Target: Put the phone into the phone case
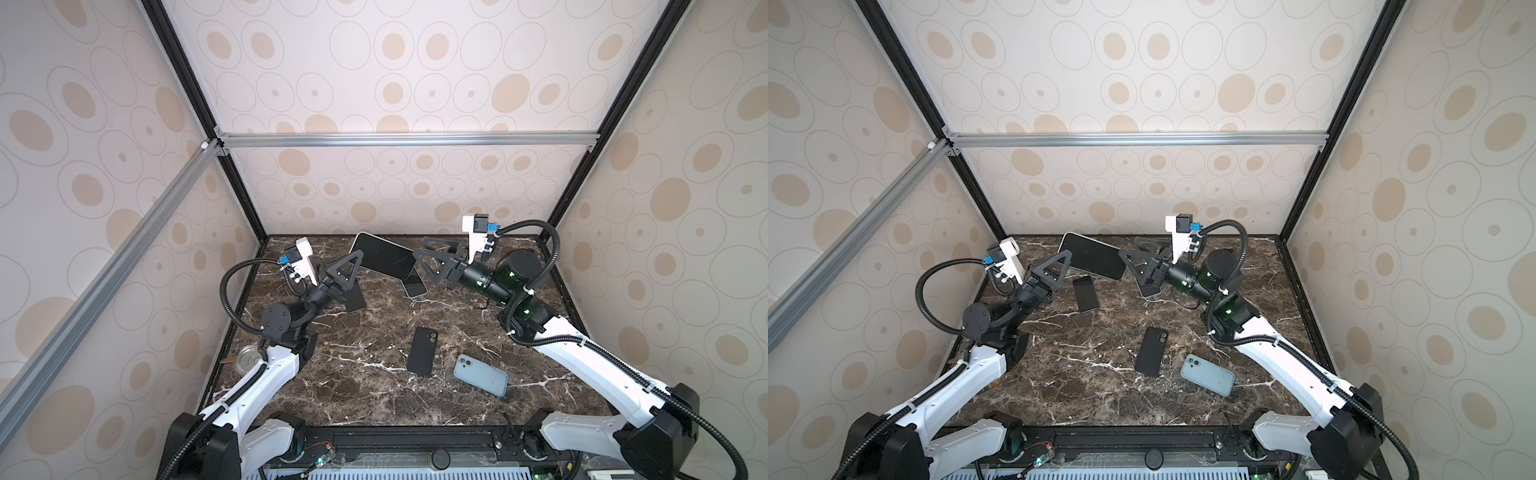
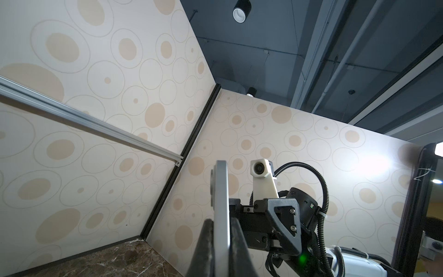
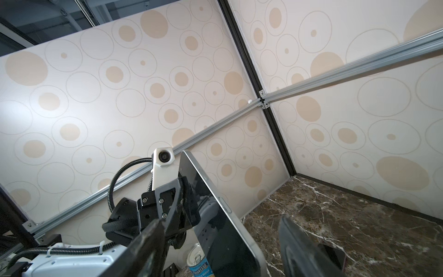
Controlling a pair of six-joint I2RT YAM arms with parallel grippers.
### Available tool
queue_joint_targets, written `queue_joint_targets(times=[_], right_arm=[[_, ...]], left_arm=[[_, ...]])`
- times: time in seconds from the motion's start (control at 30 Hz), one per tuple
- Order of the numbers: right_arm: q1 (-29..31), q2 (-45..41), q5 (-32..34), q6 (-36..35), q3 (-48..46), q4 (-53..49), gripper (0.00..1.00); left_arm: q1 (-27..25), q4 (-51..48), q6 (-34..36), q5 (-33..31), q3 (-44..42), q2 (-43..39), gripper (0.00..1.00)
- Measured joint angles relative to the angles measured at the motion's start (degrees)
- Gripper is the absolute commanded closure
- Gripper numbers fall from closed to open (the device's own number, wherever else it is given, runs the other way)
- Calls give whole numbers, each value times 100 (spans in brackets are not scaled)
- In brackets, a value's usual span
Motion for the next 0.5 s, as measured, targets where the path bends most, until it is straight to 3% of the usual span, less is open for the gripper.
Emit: queue_joint_targets(times=[0.27,0.5], right_arm=[[101,352,-450,289,-2,507,33],[310,575,-772,417,-2,859,47]], left_arm=[[24,702,-321,-7,-144,-44,100],[35,1126,-531,-109,-284,-55,100]])
